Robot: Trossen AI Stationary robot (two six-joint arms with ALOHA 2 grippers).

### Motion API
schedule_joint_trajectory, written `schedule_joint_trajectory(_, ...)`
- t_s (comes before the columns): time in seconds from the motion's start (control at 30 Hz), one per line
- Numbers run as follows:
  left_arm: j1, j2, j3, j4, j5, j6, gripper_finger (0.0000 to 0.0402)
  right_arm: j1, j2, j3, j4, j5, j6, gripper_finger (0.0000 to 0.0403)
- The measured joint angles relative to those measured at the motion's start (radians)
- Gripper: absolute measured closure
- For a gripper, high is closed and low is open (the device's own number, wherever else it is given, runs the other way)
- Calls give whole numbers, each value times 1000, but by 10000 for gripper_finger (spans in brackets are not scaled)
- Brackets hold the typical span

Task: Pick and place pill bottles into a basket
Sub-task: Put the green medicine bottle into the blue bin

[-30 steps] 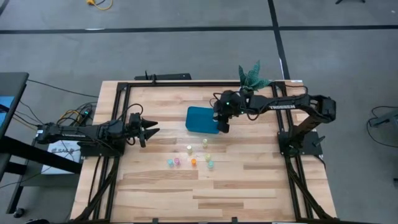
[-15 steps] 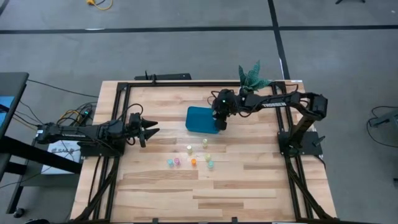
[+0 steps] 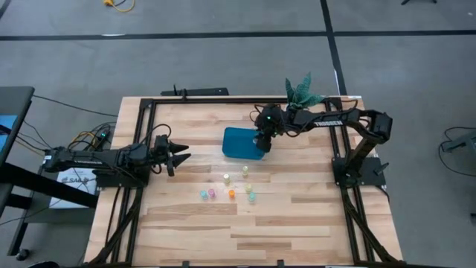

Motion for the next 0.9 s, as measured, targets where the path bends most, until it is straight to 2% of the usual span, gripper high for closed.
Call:
schedule_joint_trajectory(0.27,0,0,0,0,0,0,203,9,-40,-1,0,-25,-1,207)
schedule_joint_trajectory(0.5,0,0,0,0,-1,0,203,43,-182,4,-7,-25,-16,223)
schedule_joint_trajectory(0.7,0,0,0,0,0,0,203,185,-273,51,-16,-26,-19,231)
schedule_joint_trajectory(0.9,0,0,0,0,0,0,203,337,-229,63,-34,-26,-24,223)
